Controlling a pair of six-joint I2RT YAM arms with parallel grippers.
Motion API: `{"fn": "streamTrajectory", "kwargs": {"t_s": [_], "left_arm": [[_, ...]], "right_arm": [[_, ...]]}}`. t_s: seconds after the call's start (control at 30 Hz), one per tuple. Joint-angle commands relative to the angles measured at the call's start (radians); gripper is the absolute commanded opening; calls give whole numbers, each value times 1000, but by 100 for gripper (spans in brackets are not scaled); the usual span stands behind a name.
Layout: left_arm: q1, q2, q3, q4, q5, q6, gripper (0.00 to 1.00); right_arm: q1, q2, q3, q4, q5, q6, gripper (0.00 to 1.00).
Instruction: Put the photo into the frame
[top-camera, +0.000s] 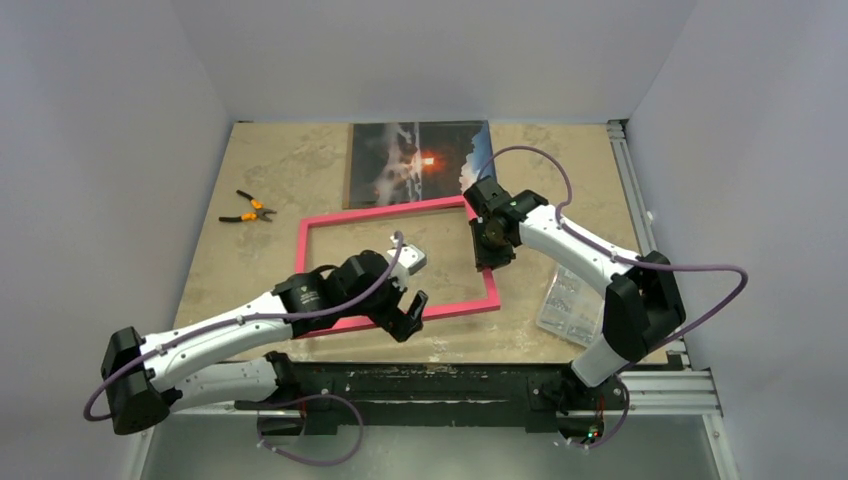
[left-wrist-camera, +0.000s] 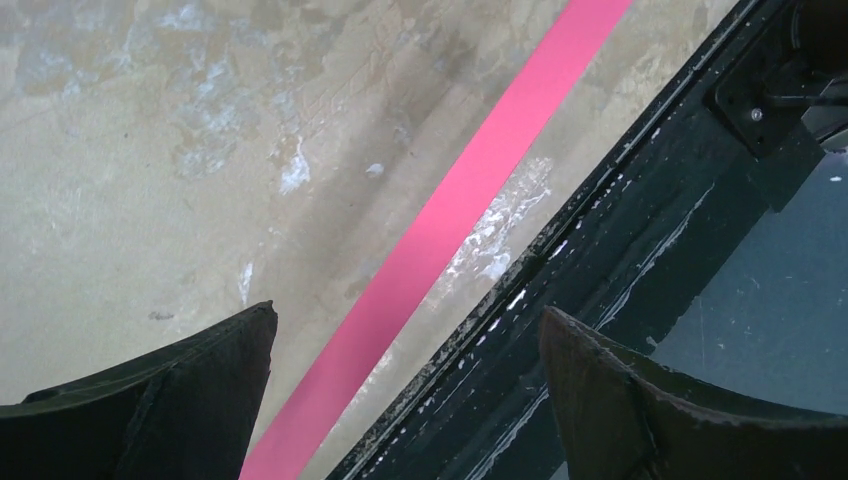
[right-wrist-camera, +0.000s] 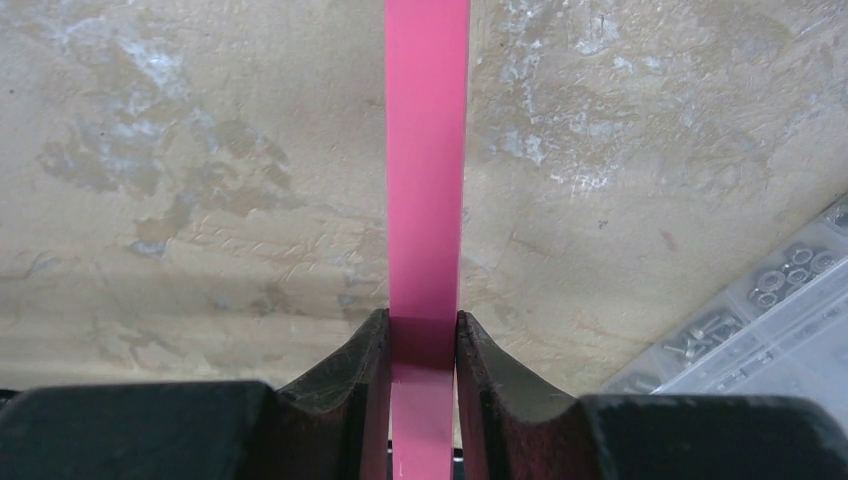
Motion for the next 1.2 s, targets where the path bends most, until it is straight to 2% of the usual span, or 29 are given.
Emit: {"fn": "streamTrajectory", "kwargs": {"t_s": [0.0, 0.2, 0.4, 0.5, 0.73, 0.83, 0.9, 1.03, 1.17], "left_arm": [[-150, 66, 101, 20, -259, 61, 100], [-323, 150, 143, -16, -573, 60, 100], [-450, 267, 210, -102, -783, 51, 98], [-480, 377, 270, -214, -919, -30, 94], [-534, 596, 473, -601, -1182, -360, 84], [-541, 636, 525, -718, -1213, -450, 74], [-542, 637, 526, -724, -1207, -449, 61], [-542, 611, 501, -682, -1180, -414, 25], [-543, 579, 479, -614, -1133, -340, 7]], "right_arm": [[4, -35, 109, -100, -84, 1, 0], [0, -40, 184, -173, -106, 2, 0], [-12, -44, 198, -194, -147, 1, 0], [-13, -56, 197, -205, -156, 1, 0], [-18, -79, 179, -211, -174, 2, 0], [-20, -76, 182, -208, -182, 1, 0], [-20, -75, 184, -204, -185, -2, 0], [-21, -73, 198, -204, -187, -11, 0], [-24, -77, 208, -203, -189, -20, 1]]}}
